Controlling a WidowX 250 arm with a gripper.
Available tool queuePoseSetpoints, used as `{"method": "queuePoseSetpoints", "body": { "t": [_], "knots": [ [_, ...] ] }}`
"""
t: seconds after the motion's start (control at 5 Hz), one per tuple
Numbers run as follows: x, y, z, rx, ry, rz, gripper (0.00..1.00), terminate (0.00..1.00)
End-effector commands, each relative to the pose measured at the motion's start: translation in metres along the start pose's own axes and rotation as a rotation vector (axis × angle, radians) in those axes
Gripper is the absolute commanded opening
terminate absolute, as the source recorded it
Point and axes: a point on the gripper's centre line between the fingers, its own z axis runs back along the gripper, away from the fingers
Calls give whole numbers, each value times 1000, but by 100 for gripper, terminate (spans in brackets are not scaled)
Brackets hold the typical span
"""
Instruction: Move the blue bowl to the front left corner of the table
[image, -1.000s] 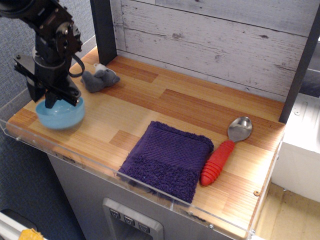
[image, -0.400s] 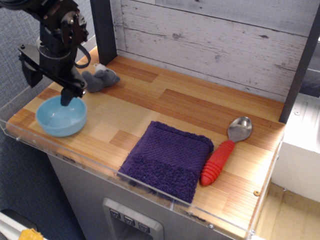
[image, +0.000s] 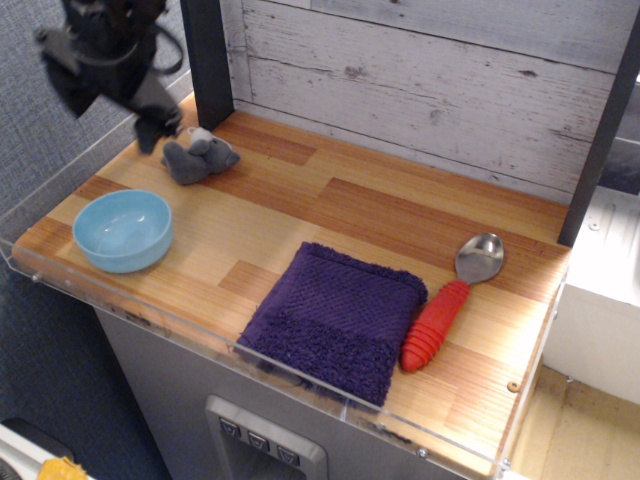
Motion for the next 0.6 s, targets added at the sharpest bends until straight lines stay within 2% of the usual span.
{"method": "queuePoseSetpoints", "body": {
  "t": [0.0,0.2,0.4],
  "knots": [
    [42,-34,50,-59,-199,-140,100,0],
    [48,-56,58,-117,-259,-216,100,0],
    [46,-70,60,-150,-280,-278,100,100]
  ]
}}
